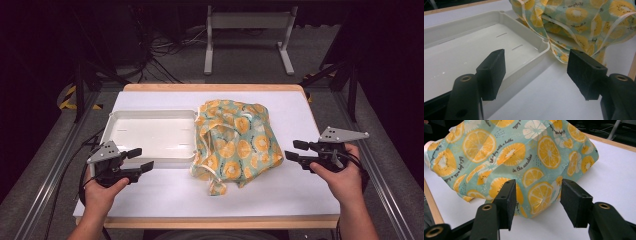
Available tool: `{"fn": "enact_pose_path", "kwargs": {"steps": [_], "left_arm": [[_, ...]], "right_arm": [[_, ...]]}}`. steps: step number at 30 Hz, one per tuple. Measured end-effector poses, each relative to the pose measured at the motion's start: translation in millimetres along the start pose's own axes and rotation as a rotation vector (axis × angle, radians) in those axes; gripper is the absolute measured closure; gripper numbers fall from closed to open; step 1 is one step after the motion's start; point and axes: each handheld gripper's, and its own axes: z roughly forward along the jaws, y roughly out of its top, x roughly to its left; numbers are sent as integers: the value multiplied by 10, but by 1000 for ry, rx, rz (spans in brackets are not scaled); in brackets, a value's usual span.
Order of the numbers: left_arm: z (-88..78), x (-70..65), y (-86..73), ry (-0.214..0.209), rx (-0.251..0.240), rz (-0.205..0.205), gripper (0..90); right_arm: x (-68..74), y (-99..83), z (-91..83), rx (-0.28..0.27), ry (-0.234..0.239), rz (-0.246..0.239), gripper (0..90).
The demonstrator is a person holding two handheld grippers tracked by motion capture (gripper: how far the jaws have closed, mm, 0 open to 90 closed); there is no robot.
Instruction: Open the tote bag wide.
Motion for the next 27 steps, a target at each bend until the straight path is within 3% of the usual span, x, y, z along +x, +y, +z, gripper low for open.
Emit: {"fn": "enact_pose_path", "kwargs": {"steps": [7,16,27], "left_arm": [[1,0,13,3,23,10,313],[-14,-3,20,2,15,-5,312],[10,-20,27,16,23,5,305]], "right_arm": [[4,-5,-20,-35,-22,14,465],[26,7,-12,-62,9,0,437],[318,267,70,-70,96,-68,362]]}}
